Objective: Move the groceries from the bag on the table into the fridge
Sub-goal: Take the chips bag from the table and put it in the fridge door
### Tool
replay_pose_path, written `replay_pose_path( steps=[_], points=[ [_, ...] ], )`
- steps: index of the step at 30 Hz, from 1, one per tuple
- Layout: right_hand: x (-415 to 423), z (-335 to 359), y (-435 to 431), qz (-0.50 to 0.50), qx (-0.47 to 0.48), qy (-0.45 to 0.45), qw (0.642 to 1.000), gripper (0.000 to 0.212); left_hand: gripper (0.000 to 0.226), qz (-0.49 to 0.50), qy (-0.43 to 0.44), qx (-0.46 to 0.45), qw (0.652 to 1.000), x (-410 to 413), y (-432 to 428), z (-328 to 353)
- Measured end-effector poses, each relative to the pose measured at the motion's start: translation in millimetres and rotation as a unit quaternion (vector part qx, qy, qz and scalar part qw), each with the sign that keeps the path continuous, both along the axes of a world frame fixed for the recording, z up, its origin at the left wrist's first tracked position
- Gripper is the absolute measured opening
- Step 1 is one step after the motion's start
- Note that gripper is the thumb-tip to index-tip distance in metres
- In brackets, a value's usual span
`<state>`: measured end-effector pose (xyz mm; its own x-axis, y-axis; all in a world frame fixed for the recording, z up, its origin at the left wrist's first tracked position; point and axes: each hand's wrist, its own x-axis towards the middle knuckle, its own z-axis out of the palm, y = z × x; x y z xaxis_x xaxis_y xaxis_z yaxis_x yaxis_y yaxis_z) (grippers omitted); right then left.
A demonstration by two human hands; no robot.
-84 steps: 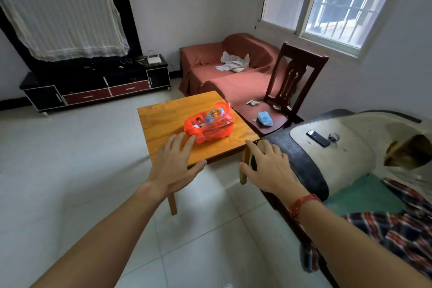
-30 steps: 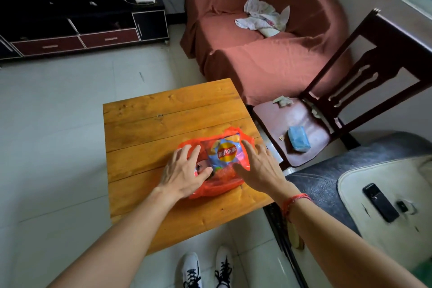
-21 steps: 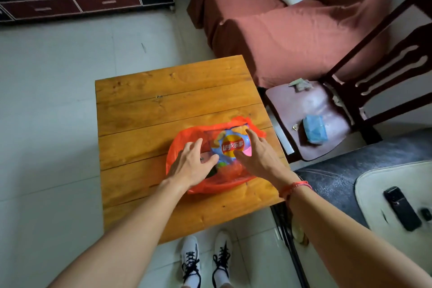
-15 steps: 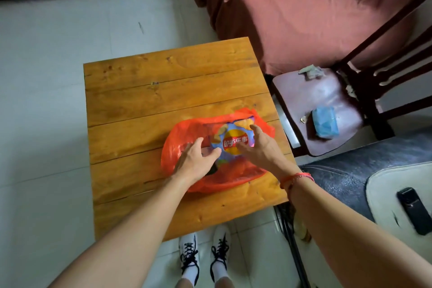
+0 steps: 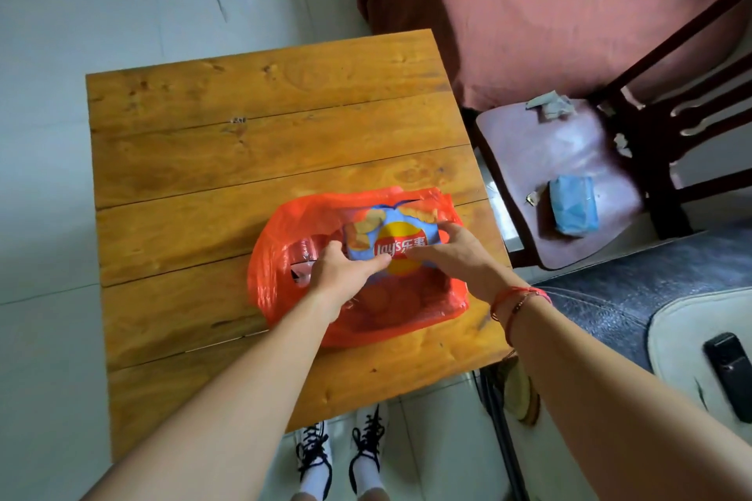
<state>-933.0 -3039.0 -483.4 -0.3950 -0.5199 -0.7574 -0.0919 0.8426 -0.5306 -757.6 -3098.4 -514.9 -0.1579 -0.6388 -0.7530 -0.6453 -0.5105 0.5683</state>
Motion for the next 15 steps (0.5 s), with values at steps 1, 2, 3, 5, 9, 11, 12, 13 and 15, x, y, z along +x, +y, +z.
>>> replay_pose_path(
  steps=[1, 2, 3, 5, 9, 11, 12, 13, 15],
  points=[
    [0, -1, 0, 0.001, -0.001, 0.0, 1.0, 0.078, 0.053, 0.007, 0.003, -0.003, 1.0, -2, 1, -2],
    [-1, -3, 0, 0.003, -0.003, 0.002, 1.0, 0.072, 0.055, 0.008, 0.004, -0.005, 1.0, -4, 2, -6],
    [0, -3, 0, 0.006, -0.008, 0.006, 1.0, 0.074, 0.057, 0.01, 0.004, -0.003, 1.0, -6, 3, -7],
    [0, -3, 1, -0.001, -0.022, 0.009, 1.0, 0.077, 0.059, 0.018, 0.009, -0.002, 1.0, -8, 5, -9],
    [3, 1, 5, -0.015, -0.046, 0.004, 0.999, 0.084, 0.062, 0.03, 0.03, -0.01, 0.999, -6, 9, -1],
    [5, 4, 6, -0.029, -0.061, -0.005, 0.998, 0.076, 0.071, 0.03, 0.034, -0.023, 0.999, -4, 11, 5],
    [7, 4, 7, -0.037, -0.069, -0.014, 0.997, 0.076, 0.078, 0.03, 0.031, -0.03, 0.999, -2, 11, 9],
    [9, 6, 7, -0.044, -0.078, -0.021, 0.996, 0.076, 0.086, 0.029, 0.026, -0.038, 0.999, 0, 11, 12],
    [14, 9, 7, -0.051, -0.092, -0.04, 0.994, 0.076, 0.107, 0.025, 0.019, -0.059, 0.998, 6, 12, 21]
  ],
)
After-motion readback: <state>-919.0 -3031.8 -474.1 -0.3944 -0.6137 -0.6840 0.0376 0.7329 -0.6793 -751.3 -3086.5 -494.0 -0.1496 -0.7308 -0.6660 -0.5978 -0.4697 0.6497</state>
